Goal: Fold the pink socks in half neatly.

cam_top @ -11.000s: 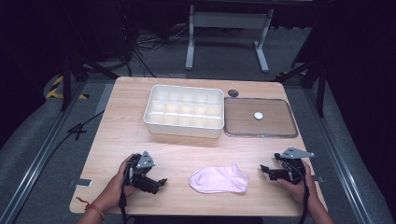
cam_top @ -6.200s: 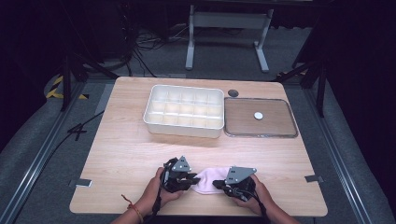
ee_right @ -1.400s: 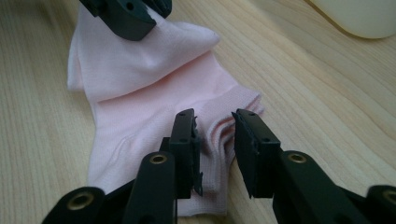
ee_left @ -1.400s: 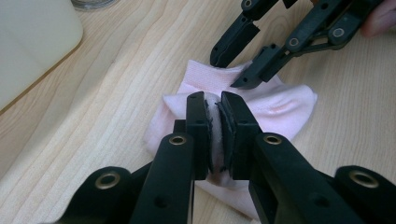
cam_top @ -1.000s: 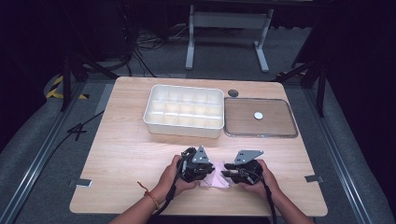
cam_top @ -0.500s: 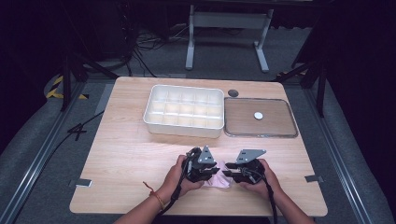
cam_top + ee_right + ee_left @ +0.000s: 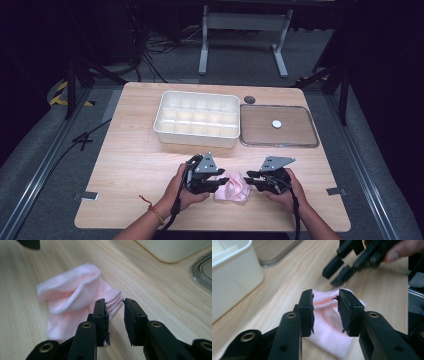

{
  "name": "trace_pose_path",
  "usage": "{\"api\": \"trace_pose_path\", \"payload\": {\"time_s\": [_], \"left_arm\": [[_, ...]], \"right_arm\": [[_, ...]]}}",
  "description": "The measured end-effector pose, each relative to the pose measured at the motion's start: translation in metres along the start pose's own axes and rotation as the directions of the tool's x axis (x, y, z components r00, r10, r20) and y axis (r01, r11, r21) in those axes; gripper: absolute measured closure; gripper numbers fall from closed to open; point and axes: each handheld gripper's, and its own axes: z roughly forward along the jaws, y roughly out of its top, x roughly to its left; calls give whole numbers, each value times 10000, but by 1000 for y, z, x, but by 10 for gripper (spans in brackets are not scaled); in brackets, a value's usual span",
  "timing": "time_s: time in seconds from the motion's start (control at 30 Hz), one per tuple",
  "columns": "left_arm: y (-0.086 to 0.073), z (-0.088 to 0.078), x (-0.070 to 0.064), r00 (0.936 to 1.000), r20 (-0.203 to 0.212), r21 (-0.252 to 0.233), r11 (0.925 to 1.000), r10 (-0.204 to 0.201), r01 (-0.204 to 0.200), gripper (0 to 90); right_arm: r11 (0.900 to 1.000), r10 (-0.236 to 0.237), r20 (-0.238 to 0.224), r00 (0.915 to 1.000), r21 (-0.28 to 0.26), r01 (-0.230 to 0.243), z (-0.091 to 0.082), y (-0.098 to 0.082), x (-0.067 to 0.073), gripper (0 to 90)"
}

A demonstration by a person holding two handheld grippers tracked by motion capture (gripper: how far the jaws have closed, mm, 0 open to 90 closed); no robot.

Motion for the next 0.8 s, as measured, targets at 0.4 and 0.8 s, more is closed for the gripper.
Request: {"api": "trace_pose_path", "payload": {"time_s": [0.4,0.8], "left_arm": [[-27,30,-16,9983,475,807,9960,333,-371,746],[-35,40,-17,9973,559,920,9944,466,-516,739]], "right_arm": [[9943,-699,-187,9974,-817,681,-7,18,25,777],[9885,-1454,-505,9881,-486,1429,9,26,49,754]]}}
